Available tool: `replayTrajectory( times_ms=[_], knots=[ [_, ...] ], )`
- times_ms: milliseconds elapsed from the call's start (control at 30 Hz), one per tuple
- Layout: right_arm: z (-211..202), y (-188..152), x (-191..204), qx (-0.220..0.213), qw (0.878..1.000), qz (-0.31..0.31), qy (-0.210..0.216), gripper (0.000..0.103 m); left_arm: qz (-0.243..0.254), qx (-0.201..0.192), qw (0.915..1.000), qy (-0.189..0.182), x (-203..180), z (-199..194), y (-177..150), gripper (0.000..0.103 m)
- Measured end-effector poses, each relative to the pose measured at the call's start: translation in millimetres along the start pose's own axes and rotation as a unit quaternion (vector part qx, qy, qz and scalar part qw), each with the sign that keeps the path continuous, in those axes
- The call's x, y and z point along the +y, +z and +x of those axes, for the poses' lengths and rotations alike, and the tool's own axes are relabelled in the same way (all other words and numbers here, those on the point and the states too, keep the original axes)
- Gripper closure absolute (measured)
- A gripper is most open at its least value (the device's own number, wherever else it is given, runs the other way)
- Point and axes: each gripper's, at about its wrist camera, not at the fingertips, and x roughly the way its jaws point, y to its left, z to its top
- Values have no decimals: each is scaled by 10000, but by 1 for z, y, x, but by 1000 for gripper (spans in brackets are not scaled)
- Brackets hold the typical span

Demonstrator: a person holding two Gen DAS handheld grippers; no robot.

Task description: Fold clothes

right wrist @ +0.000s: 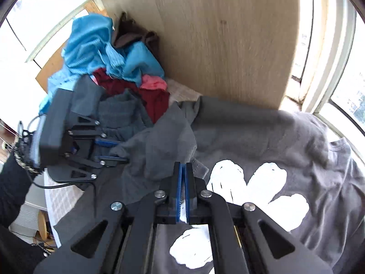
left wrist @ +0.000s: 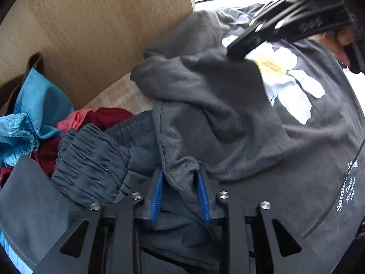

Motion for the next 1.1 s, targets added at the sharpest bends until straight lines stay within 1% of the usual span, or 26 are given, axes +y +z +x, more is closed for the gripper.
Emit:
replayTrajectory(
  times_ms=[33, 67, 100, 133, 200, 233, 267, 300, 333, 367, 433, 500, 533, 567, 633, 700, 800, 833, 867, 900, 933, 967, 1000, 1033, 1067, 1100],
  knots=[
    [-11, -7, -6, 0, 9999, 169, -30, 101, -57, -18, 9999, -83, 4, 0, -3, 80],
    [-11, -15, -10, 160, 9995, 235, -116, 100, -139, -29, 9998, -111, 8, -1, -7, 82],
    [-6, -22, -12, 409, 9986, 244, -233, 100, -220, -41, 9997, -139, 13, -3, -10, 82],
    [-2, -28, -16, 565, 9970, 173, -499, 99, -209, -46, 9997, -146, 13, -3, -13, 82],
    [0, -27, -33, 687, 9919, 283, -1030, 96, -186, -57, 9997, -160, 15, -5, -19, 82],
    [-1, -21, -40, 584, 9918, 406, -1061, 95, -183, -45, 9997, -156, 16, -4, -19, 82],
    [-4, -12, -45, 394, 9930, 545, -972, 93, -192, -54, 9997, -171, 16, -5, -19, 82],
    [-7, -4, -50, 205, 9935, 684, -882, 84, -201, -62, 9996, -186, 16, -6, -19, 82],
    [-5, 7, -49, 121, 9944, 705, -775, 74, -178, -70, 9996, -203, 15, -9, -19, 84],
    [2, 20, -44, 98, 9956, 660, -659, 70, -154, -78, 9996, -221, 14, -11, -19, 85],
    [14, 46, -35, 50, 9974, 571, -428, 69, -113, -209, 9994, -251, 14, -23, -18, 83],
    [36, 67, -20, 125, 9988, 390, -268, 68, -164, -351, 9989, -245, 15, -30, -14, 81],
    [47, 75, -12, 201, 9990, 310, -241, 68, -189, -421, 9986, -242, 15, -34, -13, 72],
    [59, 80, -4, 297, 9989, 244, -274, 68, -215, -491, 9983, -239, 16, -37, -11, 66],
    [82, 89, 7, 478, 9981, 74, -378, 68, -176, -385, 9989, -222, 17, -33, -5, 63],
    [100, 92, 13, 677, 9963, -61, -527, 68, -190, -288, 9990, -276, 19, -32, 1, 63],
    [113, 94, 10, 927, 9917, -24, -885, 68, -178, -521, 9971, -530, 19, -47, -4, 62],
    [117, 95, 7, 982, 9903, 16, -987, 68, -277, -549, 9963, -608, 22, -50, -6, 60],
    [119, 95, 5, 1024, 9896, 40, -1006, 68, -329, -558, 9957, -657, 25, -51, -6, 60],
    [120, 96, 4, 1059, 9895, 57, -981, 68, -328, -535, 9961, -627, 26, -49, -5, 60],
    [120, 95, 4, 1084, 9894, 26, -965, 70, -293, -467, 9969, -569, 25, -43, -1, 60],
    [120, 95, 6, 1103, 9893, -32, -955, 75, -225, -386, 9977, -512, 24, -37, 2, 60],
    [118, 94, 8, 1108, 9888, -125, -996, 91, -164, -302, 9981, -515, 22, -30, 3, 60],
    [111, 93, 11, 1021, 9895, -200, -1001, 97, -103, -219, 9984, -517, 20, -24, 5, 63],
    [101, 92, 14, 886, 9910, -254, -971, 97, -42, -136, 9986, -518, 18, -17, 6, 74],
    [91, 92, 17, 752, 9922, -307, -940, 97, 18, -53, 9986, -520, 16, -10, 7, 82]
  ],
)
